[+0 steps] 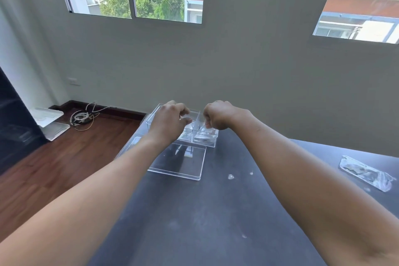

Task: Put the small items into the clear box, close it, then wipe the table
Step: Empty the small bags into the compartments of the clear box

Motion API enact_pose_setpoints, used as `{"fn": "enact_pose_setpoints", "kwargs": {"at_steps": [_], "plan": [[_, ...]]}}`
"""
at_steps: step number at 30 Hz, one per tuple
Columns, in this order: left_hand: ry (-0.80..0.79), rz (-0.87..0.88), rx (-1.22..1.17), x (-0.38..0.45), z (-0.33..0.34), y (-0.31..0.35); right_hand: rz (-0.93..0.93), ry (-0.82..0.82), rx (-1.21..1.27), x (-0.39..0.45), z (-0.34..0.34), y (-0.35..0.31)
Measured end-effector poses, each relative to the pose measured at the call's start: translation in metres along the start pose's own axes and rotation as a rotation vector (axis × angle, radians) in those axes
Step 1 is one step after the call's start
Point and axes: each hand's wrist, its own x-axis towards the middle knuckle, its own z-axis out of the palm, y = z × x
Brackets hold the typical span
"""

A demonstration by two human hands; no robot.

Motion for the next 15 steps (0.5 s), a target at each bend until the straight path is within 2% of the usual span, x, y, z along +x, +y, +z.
{"fn": "enact_pose_setpoints", "kwargs": {"at_steps": [5,10,15], "plan": [[0.067,0.063,-0.014,-0.011,-0.001,0.0,-0.002,0.112,0.055,0.003,0.014,0.0],[0.052,0.139,-0.022,-0.026,-0.002,-0.005,-0.01,0.243,0.266,-0.007,0.019,0.002],[0.153,0.353,0.08,-0.053,0.001,0.012,-0.084,0.433,0.499,-0.036,0.031,0.017]]}}
